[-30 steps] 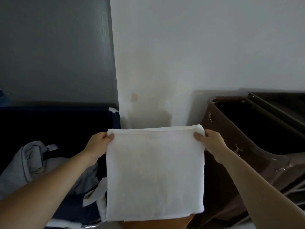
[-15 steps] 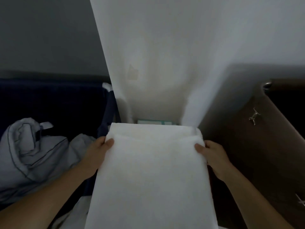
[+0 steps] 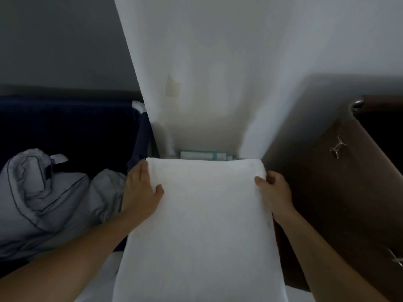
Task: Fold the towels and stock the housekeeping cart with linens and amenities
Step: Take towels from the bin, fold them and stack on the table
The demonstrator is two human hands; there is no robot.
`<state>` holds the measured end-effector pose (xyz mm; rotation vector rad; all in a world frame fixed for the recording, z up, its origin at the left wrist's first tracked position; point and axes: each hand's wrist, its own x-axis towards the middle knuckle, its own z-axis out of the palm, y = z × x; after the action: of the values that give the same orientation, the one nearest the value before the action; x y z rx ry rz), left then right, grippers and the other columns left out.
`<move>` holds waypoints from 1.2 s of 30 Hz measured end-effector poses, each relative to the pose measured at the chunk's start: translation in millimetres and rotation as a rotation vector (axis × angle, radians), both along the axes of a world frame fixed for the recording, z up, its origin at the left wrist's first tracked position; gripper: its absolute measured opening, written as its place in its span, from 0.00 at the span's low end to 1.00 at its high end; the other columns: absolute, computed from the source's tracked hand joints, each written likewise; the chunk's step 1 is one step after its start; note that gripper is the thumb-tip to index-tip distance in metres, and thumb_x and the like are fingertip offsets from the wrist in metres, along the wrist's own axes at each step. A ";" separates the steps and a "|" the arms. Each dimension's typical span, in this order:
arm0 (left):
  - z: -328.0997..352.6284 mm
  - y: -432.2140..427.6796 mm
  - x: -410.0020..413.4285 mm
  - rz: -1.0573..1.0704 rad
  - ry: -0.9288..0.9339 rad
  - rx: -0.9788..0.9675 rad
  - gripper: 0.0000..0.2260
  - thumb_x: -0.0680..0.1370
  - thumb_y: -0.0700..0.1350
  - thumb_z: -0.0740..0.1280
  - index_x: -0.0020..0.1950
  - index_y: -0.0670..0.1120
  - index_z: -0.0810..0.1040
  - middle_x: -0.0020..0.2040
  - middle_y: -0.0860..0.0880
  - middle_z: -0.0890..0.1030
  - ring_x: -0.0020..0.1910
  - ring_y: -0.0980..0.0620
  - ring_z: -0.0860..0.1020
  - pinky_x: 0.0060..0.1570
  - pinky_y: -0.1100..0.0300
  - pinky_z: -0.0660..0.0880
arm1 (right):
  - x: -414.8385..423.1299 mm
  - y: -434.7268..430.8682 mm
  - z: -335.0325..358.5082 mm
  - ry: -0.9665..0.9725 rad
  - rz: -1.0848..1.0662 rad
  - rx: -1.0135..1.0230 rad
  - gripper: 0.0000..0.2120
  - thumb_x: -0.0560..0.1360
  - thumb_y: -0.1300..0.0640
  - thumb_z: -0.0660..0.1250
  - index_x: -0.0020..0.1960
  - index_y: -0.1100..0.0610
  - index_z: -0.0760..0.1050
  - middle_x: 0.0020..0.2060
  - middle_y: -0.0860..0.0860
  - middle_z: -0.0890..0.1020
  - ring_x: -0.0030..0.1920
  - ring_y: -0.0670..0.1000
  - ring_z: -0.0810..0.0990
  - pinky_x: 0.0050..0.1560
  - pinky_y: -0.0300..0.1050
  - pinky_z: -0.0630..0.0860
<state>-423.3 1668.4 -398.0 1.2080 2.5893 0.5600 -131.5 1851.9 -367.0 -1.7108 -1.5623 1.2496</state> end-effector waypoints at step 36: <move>6.8 -184.5 64.6 0.508 -1.109 -0.031 0.19 0.71 0.56 0.75 0.45 0.39 0.80 0.33 0.44 0.75 0.22 0.52 0.66 0.28 0.62 0.62 | 95.6 -191.8 19.2 0.108 -0.211 -0.366 0.16 0.68 0.59 0.78 0.50 0.60 0.75 0.52 0.58 0.79 0.48 0.57 0.79 0.36 0.48 0.80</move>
<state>-358.7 1483.9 -391.2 0.0624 1.8397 0.9269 -35.9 1660.2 -347.8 -1.9327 -1.1066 1.5564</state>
